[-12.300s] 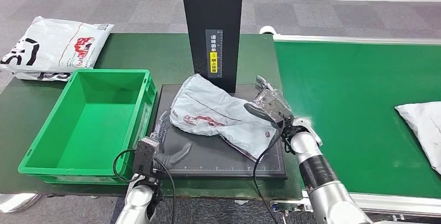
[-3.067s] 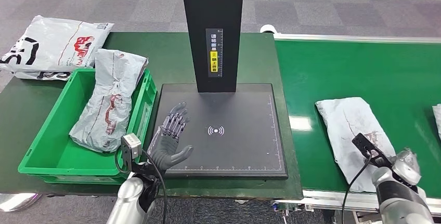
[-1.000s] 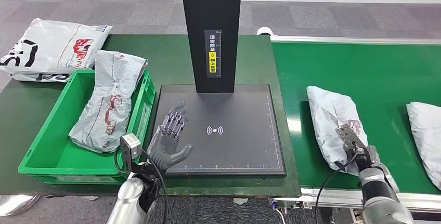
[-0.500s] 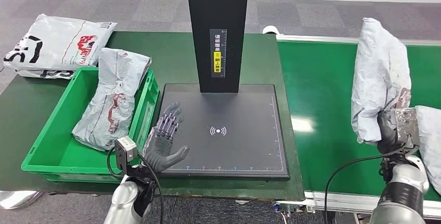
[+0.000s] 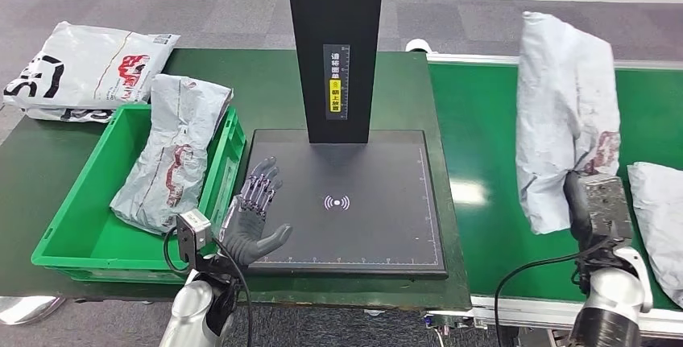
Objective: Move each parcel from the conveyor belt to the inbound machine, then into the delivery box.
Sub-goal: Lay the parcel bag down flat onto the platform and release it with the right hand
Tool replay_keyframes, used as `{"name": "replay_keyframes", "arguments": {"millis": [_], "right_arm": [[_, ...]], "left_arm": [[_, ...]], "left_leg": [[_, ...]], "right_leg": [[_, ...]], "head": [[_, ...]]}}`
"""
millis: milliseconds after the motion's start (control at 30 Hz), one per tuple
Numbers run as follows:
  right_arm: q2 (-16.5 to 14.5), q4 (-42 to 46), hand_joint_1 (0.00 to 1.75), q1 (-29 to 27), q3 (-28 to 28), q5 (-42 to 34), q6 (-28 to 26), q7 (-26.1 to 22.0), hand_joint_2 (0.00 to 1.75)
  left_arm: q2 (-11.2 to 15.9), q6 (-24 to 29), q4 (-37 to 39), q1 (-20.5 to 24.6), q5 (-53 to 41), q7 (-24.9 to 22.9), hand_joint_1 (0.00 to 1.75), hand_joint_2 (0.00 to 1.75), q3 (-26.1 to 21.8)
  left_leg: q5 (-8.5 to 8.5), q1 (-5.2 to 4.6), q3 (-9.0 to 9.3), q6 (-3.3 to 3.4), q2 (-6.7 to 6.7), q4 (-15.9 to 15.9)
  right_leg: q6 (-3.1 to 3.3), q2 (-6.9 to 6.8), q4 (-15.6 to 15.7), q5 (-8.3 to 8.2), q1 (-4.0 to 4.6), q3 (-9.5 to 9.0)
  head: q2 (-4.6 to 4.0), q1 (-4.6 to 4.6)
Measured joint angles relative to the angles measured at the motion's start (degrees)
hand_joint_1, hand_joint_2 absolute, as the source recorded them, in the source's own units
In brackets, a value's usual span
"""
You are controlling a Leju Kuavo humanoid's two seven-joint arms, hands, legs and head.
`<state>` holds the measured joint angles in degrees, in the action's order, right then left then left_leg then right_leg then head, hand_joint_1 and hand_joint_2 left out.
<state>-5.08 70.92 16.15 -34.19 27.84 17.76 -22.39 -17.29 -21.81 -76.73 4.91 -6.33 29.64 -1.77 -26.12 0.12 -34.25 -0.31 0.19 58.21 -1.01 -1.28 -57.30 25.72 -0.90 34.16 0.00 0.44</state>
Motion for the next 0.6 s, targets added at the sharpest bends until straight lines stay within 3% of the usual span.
{"name": "replay_keyframes", "arguments": {"millis": [267,600], "right_arm": [[-3.1,-2.1,1.75,0.6,14.5,4.3,-4.4,1.8,1.75],[-9.3,-19.1,1.75,7.8,32.8,2.3,-9.5,4.9,1.75]], "left_arm": [[0.0,0.1,0.3,0.1,0.1,0.0,0.0,1.75,0.0],[-0.1,-0.3,1.1,0.5,1.1,-0.6,0.0,1.75,0.5]], "left_leg": [[0.02,0.02,0.04,-0.03,0.17,0.0],[0.05,0.04,0.05,-0.09,0.41,0.0]], "right_leg": [[0.03,0.16,0.0,-0.02,0.02,0.04],[0.08,0.41,-0.1,-0.05,0.04,0.22]], "head": [[0.0,0.0],[0.0,0.0]]}}
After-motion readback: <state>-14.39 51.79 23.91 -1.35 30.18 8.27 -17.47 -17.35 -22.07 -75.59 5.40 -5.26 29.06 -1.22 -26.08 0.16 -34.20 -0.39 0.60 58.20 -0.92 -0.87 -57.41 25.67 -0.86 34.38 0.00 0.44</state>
